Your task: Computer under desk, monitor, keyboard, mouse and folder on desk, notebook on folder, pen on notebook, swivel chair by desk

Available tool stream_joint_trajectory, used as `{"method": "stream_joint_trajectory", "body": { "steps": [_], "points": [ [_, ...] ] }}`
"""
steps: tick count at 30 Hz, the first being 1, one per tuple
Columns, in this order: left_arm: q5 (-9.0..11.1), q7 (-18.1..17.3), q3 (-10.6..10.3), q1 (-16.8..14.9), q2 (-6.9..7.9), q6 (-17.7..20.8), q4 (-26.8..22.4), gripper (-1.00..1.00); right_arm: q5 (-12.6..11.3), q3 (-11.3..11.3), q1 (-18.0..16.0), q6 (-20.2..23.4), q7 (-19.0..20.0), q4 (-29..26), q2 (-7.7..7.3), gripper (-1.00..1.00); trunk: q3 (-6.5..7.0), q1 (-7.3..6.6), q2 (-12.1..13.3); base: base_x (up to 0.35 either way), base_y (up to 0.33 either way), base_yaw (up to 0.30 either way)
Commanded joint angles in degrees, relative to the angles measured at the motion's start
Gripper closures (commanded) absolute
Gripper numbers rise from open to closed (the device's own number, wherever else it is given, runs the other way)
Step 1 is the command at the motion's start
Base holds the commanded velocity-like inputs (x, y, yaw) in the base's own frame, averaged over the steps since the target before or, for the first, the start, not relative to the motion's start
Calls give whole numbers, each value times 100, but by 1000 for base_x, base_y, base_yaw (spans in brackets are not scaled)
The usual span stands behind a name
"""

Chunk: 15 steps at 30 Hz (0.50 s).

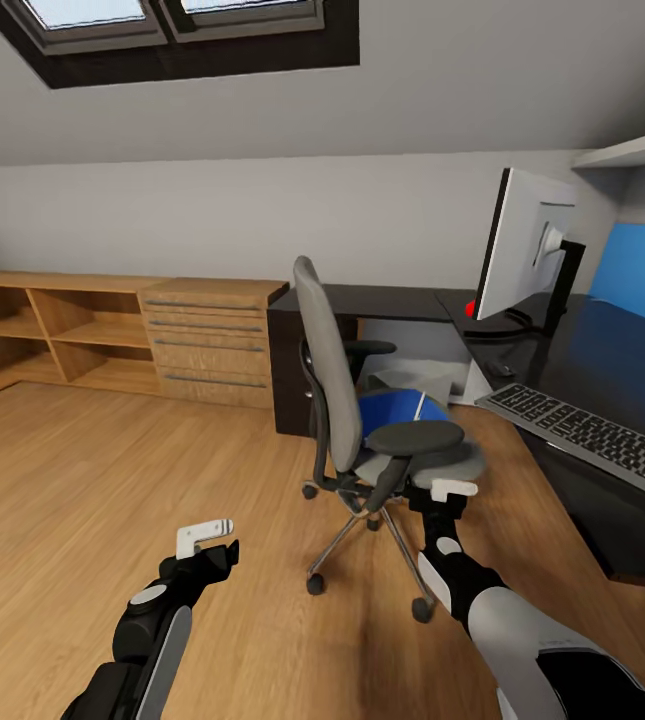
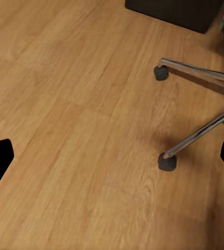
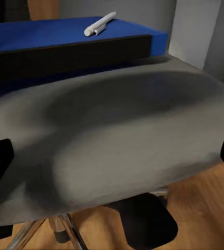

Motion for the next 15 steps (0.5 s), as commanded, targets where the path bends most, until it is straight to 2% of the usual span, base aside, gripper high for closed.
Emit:
{"method": "stream_joint_trajectory", "body": {
  "steps": [1,3,15],
  "points": [
    [61,52,-5,-3,1,16,-6,-100,11,4,-3,-14,-28,4,0,-100,13,-24,39,0,0,3],
    [61,52,-5,-3,1,16,-6,-100,12,4,-4,-17,-32,1,-1,-100,49,-68,119,0,0,2],
    [61,61,-4,-3,1,12,-6,-100,4,4,-3,-19,-35,-11,7,-100,49,-68,119,0,0,0]
  ]
}}
